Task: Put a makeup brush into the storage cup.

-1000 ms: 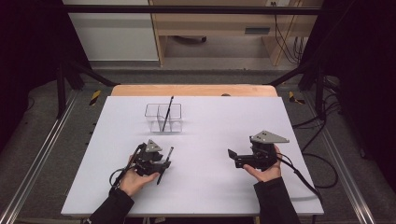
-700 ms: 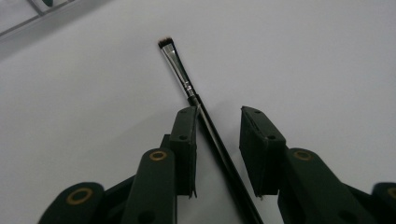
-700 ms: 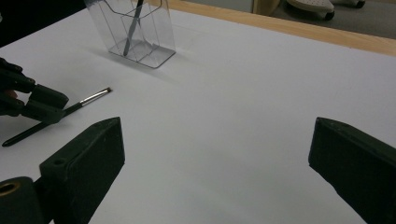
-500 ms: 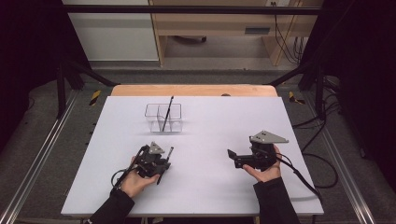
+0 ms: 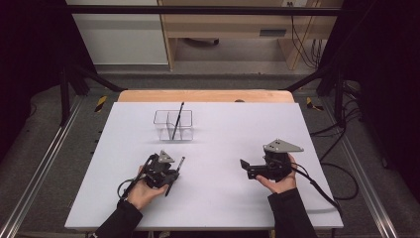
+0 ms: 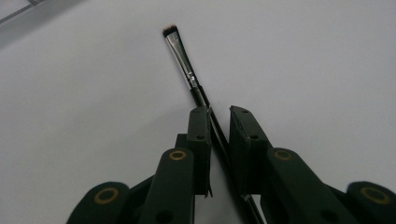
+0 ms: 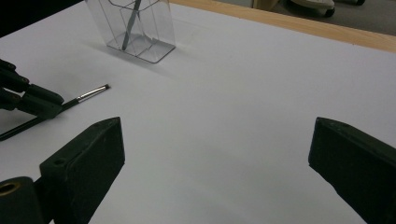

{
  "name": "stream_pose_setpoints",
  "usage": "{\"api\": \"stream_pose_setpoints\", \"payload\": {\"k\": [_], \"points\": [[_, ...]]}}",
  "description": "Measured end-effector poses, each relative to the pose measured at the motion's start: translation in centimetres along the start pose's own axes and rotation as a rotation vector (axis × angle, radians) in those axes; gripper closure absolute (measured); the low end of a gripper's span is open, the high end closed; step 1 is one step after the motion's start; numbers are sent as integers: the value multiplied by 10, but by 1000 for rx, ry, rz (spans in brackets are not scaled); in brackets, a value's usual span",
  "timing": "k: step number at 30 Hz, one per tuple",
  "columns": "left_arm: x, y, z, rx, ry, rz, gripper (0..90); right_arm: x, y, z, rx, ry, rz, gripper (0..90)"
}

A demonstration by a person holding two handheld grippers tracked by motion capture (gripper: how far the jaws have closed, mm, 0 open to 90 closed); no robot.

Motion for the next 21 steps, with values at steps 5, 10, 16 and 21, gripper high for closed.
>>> {"api": "stream_pose_setpoints", "payload": {"k": [5, 10, 16, 21], "points": [[-1, 1, 0, 7, -18, 16, 784, 0, 0, 0, -1, 0, -5, 42], [-2, 1, 0, 10, -27, 26, 792, 0, 0, 0, -1, 2, -1, 42], [-4, 1, -2, 19, -30, 36, 807, 0, 1, 0, -2, 0, -8, 42], [-5, 0, -5, 23, -45, 40, 818, -1, 1, 0, -5, 1, -9, 43]]}}
Point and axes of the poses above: each handheld gripper's, and its own axes: y roughly backward along the jaws, x roughly out of its underside, z roughly to its left, the point moved 1 cm from there along -y, roughly forward along the jaws, and after that the axes turned 7 degrees about -y, right-handed, at the moved point
